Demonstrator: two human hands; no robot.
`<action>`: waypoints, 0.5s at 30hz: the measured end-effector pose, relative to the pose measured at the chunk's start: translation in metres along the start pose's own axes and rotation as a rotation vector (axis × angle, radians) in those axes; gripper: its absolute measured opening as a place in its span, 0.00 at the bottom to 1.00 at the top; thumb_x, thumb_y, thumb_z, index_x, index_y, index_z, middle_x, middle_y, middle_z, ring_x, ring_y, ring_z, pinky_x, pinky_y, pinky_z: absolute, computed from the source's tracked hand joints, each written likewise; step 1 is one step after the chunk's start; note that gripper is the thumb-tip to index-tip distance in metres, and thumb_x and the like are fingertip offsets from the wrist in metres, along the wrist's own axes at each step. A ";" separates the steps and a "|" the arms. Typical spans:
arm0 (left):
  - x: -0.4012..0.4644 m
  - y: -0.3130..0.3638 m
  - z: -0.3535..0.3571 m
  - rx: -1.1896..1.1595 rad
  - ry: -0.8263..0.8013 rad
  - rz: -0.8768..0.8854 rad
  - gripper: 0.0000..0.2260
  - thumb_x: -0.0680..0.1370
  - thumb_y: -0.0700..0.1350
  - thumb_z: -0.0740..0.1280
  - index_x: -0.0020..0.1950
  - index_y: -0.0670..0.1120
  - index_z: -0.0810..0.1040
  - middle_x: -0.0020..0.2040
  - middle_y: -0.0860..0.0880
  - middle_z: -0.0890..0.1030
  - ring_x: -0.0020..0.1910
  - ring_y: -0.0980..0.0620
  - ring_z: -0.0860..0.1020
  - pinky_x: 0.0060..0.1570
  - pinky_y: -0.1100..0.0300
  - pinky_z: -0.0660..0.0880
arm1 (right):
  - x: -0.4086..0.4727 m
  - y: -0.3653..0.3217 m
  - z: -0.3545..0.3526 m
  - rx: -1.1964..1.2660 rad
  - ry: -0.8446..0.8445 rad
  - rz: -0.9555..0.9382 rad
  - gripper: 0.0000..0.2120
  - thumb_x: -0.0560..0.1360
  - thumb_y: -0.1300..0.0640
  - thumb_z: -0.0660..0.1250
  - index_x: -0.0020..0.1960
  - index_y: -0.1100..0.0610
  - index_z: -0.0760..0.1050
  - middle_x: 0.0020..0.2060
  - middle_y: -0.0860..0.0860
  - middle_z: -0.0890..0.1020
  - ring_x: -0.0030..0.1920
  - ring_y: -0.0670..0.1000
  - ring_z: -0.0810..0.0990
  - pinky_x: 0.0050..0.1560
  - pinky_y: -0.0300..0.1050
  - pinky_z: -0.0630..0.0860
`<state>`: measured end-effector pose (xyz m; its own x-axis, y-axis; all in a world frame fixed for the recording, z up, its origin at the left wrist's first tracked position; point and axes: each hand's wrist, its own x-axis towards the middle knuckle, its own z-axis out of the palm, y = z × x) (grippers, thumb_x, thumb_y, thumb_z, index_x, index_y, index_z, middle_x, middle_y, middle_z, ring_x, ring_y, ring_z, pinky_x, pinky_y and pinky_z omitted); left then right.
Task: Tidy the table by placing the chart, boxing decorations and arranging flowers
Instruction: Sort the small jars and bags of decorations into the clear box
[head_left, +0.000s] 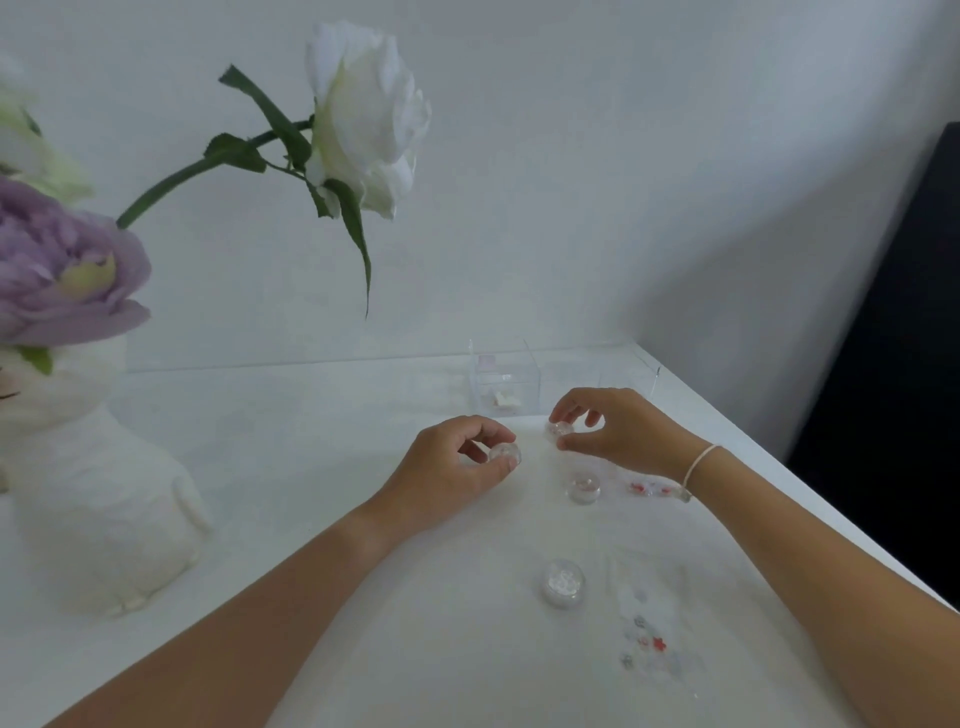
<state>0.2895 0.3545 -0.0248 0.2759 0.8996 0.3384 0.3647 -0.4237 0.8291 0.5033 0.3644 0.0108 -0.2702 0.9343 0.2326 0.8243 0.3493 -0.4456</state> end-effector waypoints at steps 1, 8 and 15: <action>0.002 0.001 0.000 0.008 0.009 0.002 0.04 0.70 0.49 0.71 0.44 0.54 0.80 0.44 0.58 0.81 0.40 0.59 0.77 0.36 0.77 0.67 | 0.000 0.000 -0.003 0.021 0.023 -0.003 0.06 0.69 0.51 0.70 0.45 0.45 0.75 0.46 0.44 0.80 0.45 0.48 0.76 0.49 0.41 0.73; 0.040 0.019 -0.002 0.006 0.085 0.064 0.03 0.71 0.49 0.70 0.44 0.54 0.80 0.43 0.58 0.80 0.35 0.65 0.75 0.35 0.78 0.68 | 0.001 0.008 -0.020 0.103 0.145 0.008 0.07 0.69 0.52 0.70 0.43 0.43 0.74 0.41 0.39 0.78 0.43 0.46 0.74 0.43 0.38 0.70; 0.105 0.032 0.005 0.128 0.050 0.127 0.03 0.72 0.49 0.69 0.44 0.53 0.79 0.44 0.57 0.80 0.36 0.60 0.74 0.34 0.79 0.67 | 0.017 0.015 -0.029 0.118 0.229 0.015 0.10 0.68 0.50 0.69 0.38 0.37 0.71 0.38 0.36 0.77 0.43 0.44 0.74 0.42 0.38 0.69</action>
<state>0.3345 0.4352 0.0352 0.2833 0.8408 0.4613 0.4412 -0.5413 0.7158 0.5252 0.3836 0.0337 -0.1276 0.9037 0.4087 0.7603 0.3537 -0.5448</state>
